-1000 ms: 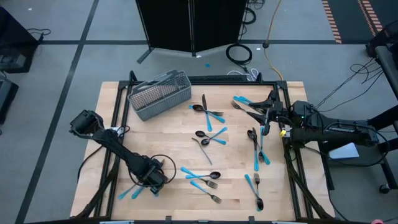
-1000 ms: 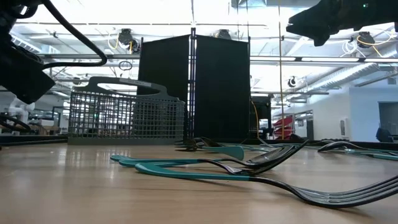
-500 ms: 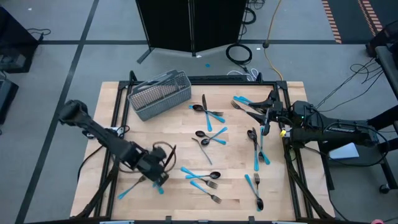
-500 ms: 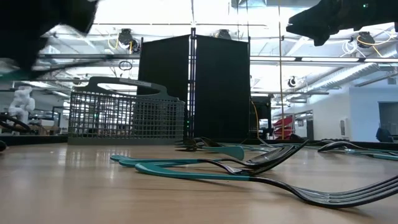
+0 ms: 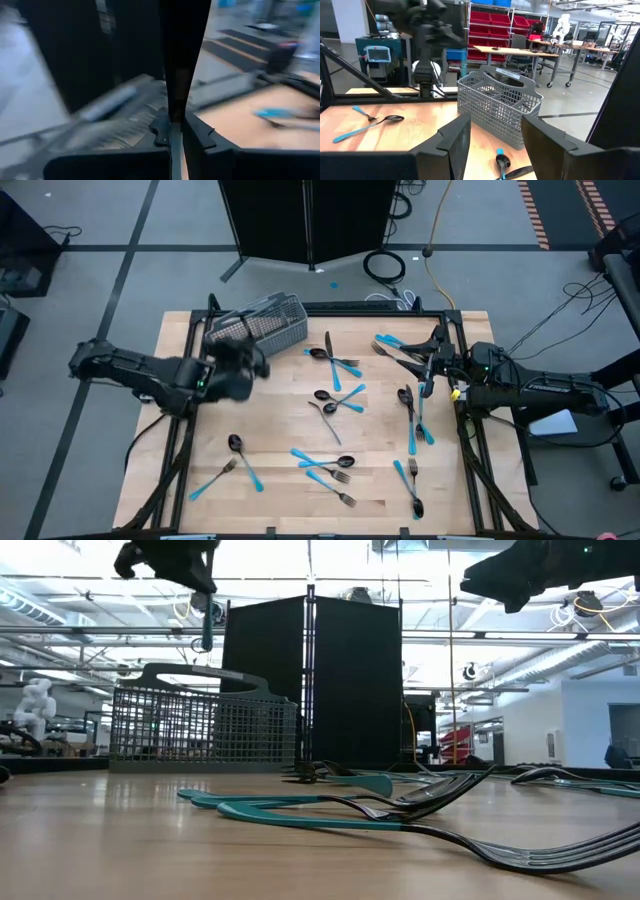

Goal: Sort silverware
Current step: Put the blue knife into the silverware rack

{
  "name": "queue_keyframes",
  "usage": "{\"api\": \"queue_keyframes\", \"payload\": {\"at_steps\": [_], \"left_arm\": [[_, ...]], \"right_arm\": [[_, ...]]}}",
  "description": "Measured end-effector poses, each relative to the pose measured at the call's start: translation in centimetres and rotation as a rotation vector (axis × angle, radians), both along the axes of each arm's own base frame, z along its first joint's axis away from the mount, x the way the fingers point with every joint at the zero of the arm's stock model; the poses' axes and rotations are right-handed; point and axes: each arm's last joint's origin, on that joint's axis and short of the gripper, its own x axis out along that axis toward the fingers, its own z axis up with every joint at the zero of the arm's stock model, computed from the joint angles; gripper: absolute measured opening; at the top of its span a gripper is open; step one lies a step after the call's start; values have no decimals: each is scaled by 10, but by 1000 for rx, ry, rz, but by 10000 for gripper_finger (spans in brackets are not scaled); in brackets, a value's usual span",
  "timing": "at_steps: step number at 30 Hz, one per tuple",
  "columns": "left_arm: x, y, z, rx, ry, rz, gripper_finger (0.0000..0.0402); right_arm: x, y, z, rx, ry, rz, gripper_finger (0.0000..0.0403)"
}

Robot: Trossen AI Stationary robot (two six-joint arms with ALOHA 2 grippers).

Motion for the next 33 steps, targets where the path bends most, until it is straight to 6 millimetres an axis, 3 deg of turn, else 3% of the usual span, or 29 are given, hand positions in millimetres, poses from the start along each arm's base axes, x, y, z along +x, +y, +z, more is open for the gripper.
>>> {"api": "queue_keyframes", "payload": {"at_steps": [5,11,20,33], "left_arm": [[-2,39,-5,-18,29,164,10],[-4,66,-31,-81,64,278,10],[-4,82,-74,-203,-49,355,10],[1,100,-91,-442,-137,383,51]], "right_arm": [[0,0,0,-12,4,0,169],[0,0,0,-24,9,0,169],[0,0,0,-24,10,-1,169],[0,0,0,-27,11,-1,169]]}}
